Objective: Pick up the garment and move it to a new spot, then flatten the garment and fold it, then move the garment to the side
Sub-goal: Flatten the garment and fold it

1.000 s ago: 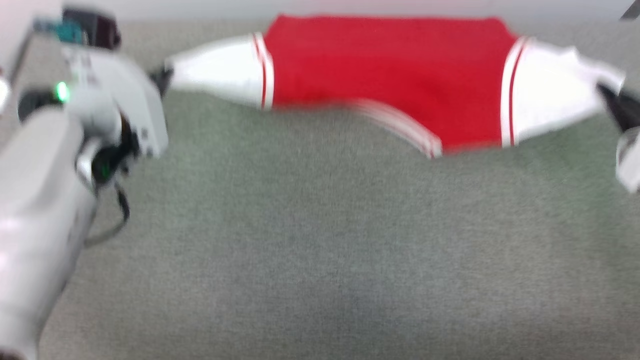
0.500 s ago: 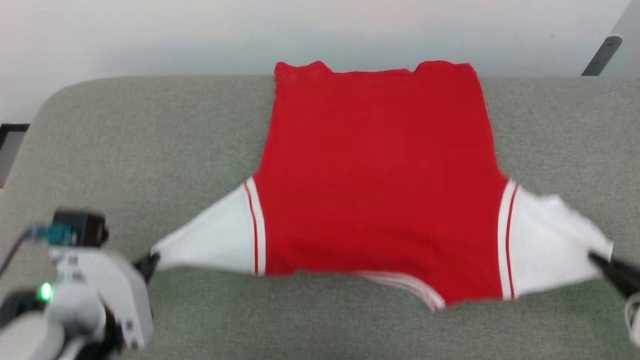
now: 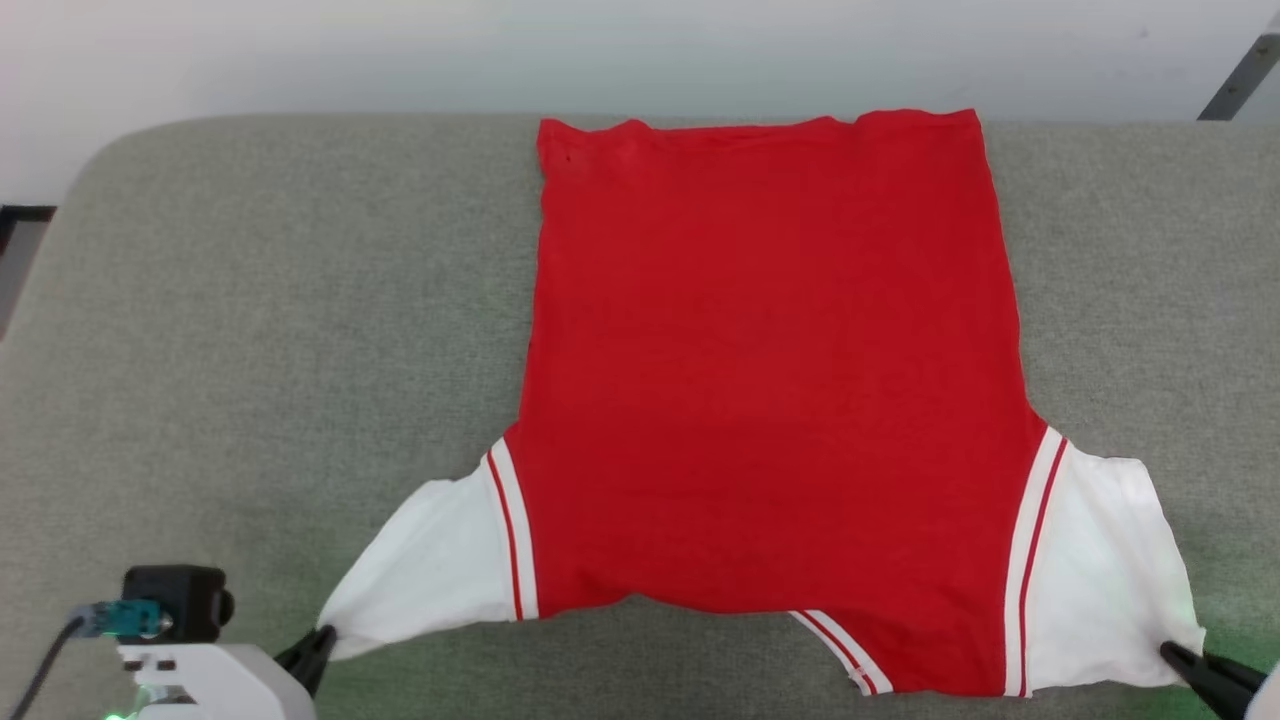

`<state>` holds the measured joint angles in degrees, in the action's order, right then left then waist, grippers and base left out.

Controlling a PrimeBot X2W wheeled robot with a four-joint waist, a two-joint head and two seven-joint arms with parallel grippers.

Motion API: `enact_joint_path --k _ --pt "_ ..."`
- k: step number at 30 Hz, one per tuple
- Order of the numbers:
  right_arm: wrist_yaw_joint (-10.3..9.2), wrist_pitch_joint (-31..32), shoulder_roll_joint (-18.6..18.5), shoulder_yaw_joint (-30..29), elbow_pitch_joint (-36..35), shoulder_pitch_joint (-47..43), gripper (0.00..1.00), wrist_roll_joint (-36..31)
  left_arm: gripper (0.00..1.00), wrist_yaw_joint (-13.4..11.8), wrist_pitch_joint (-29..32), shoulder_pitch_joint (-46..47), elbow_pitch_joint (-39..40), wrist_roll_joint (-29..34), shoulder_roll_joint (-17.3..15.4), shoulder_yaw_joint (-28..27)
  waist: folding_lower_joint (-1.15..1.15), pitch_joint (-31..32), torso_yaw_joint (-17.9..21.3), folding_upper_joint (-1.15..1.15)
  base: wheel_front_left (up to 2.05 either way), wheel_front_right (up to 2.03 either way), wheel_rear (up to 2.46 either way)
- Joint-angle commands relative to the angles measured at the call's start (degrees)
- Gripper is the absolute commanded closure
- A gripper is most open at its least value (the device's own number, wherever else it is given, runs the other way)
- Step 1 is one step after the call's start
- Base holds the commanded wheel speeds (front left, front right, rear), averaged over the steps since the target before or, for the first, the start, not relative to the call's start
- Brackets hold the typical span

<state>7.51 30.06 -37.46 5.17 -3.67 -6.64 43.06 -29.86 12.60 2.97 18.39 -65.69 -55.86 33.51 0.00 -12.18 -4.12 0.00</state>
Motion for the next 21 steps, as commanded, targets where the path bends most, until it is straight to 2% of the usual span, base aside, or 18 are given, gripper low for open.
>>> enact_joint_path --k 1,2,3,4,5,6,7,11,17,21 --pt "-0.04 1.0 1.0 0.5 1.6 1.1 1.00 -1.8 1.00 1.3 -0.8 0.8 -1.4 0.6 1.3 0.4 0.00 -0.7 0.3 0.00 0.00 0.00 0.00" --pt "-0.05 1.2 1.6 0.7 2.2 1.9 1.00 -2.5 1.00 1.7 -1.1 1.3 -2.0 0.9 1.8 0.6 0.00 -0.9 0.4 0.00 0.00 0.00 0.00" --pt "-0.05 1.7 1.9 0.9 2.8 2.7 0.89 -3.4 1.00 2.2 -1.2 1.8 -2.7 1.2 2.2 0.8 0.00 -1.2 0.5 0.00 0.00 0.00 0.00" --pt "-0.05 1.9 2.1 1.2 3.3 3.3 0.64 -4.2 1.00 2.6 -1.4 2.2 -3.2 1.5 2.8 1.1 0.00 -1.4 0.6 0.00 0.00 0.00 0.00" --pt "-0.05 1.9 2.1 1.2 3.3 3.3 0.64 -4.2 1.00 2.6 -1.4 2.2 -3.2 1.5 2.8 1.1 0.00 -1.4 0.6 0.00 0.00 0.00 0.00" --pt "-0.05 2.4 2.6 1.4 3.6 3.9 0.04 -4.5 1.00 2.9 -1.4 2.7 -3.6 1.7 3.2 1.4 0.00 -1.5 0.7 0.00 0.00 0.00 0.00" --pt "-0.05 2.8 3.1 1.4 3.6 4.5 0.00 -4.7 1.00 3.2 -1.6 3.0 -4.0 1.9 3.6 1.5 0.00 -1.7 0.8 0.00 0.00 0.00 0.00" --pt "-0.05 5.8 3.1 0.1 1.9 6.2 0.00 -4.8 1.00 3.6 -2.1 3.8 -5.3 2.3 4.4 1.5 0.00 -2.2 1.4 0.00 0.00 0.00 0.00" --pt "-0.04 11.8 3.0 -4.6 -6.1 7.2 0.00 -2.4 1.00 3.3 -3.1 3.4 -5.4 2.2 4.9 1.3 0.00 -3.2 2.0 0.00 0.00 0.00 0.00" --pt "-0.04 13.0 2.7 -8.4 -11.6 11.2 0.00 -3.0 1.00 3.8 -3.6 4.5 -4.8 2.9 5.4 1.4 0.00 -4.6 1.6 0.00 0.00 0.00 0.00"
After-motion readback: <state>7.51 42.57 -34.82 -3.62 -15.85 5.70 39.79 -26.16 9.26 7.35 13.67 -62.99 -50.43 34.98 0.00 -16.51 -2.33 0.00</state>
